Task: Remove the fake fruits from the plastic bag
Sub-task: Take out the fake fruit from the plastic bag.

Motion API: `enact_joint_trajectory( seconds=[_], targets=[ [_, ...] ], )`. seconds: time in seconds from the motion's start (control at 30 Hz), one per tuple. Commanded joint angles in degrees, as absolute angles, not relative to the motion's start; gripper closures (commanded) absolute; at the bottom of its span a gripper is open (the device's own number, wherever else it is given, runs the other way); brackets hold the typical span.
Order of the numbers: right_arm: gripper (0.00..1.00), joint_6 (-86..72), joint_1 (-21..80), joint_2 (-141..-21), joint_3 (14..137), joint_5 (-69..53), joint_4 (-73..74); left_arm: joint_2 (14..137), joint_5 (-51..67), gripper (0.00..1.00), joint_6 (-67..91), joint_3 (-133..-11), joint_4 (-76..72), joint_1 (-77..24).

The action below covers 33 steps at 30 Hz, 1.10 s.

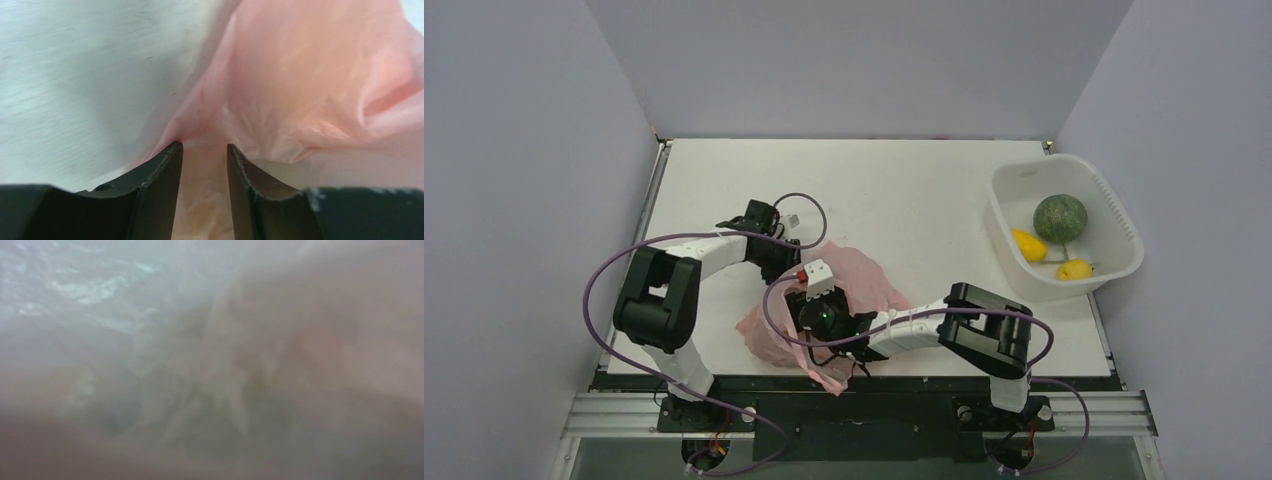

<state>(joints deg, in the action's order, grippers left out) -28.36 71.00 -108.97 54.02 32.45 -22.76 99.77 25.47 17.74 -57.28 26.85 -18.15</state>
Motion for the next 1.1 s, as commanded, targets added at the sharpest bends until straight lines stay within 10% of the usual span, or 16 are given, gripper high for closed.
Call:
enact_joint_trajectory(
  seconds=[0.0,0.63,1.07],
  targets=[
    [0.86,-30.49,71.64,-101.07,56.51,31.08,-6.84,94.17,14.32,0.62,15.76,-59.09,28.86,-16.94],
    [1.0,-28.82,68.16,-85.67,55.99,14.57,5.98,34.64,43.28,0.38,26.14,-47.57,35.92,-0.31],
    [1.0,-31.33,63.36,-68.52,48.09,1.81,9.33,26.04,43.79,0.35,36.18,-42.42,22.08,-10.07]
  ],
)
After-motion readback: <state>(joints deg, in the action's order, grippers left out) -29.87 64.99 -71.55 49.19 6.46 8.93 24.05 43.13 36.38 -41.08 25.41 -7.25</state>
